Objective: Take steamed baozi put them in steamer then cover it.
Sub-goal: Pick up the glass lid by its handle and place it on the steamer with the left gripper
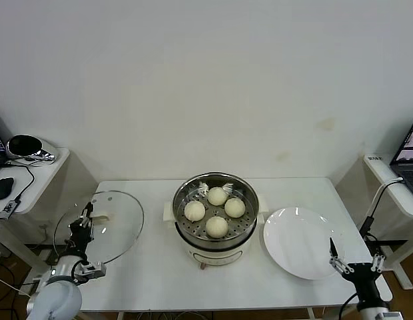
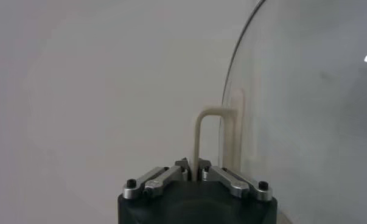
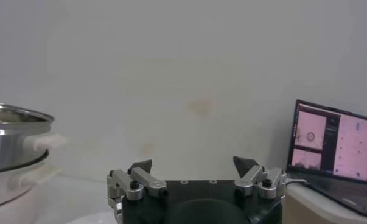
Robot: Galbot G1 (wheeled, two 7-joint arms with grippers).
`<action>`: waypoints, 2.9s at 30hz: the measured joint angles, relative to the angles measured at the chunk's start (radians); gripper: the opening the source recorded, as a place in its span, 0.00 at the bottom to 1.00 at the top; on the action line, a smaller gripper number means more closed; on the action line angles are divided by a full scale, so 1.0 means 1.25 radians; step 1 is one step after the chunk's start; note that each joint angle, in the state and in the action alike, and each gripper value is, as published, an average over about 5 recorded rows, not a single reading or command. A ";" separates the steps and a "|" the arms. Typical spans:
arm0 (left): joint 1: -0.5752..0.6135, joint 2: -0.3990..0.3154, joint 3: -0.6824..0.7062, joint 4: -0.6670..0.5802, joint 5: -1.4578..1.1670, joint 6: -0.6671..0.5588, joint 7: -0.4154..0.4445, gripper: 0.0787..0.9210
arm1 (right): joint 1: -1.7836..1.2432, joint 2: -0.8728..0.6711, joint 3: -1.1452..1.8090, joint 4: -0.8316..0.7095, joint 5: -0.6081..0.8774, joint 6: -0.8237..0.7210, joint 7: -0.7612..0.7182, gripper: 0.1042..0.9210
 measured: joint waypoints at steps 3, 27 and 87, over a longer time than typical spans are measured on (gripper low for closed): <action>0.007 0.016 0.013 -0.079 -0.018 0.052 0.028 0.08 | 0.003 0.003 -0.007 -0.003 -0.011 0.005 0.000 0.88; -0.279 -0.043 0.417 -0.207 0.094 0.323 0.230 0.08 | 0.043 0.056 -0.062 -0.047 -0.143 0.006 0.032 0.88; -0.457 -0.369 0.598 0.135 0.341 0.337 0.286 0.20 | 0.040 0.052 -0.071 -0.078 -0.170 0.027 0.031 0.88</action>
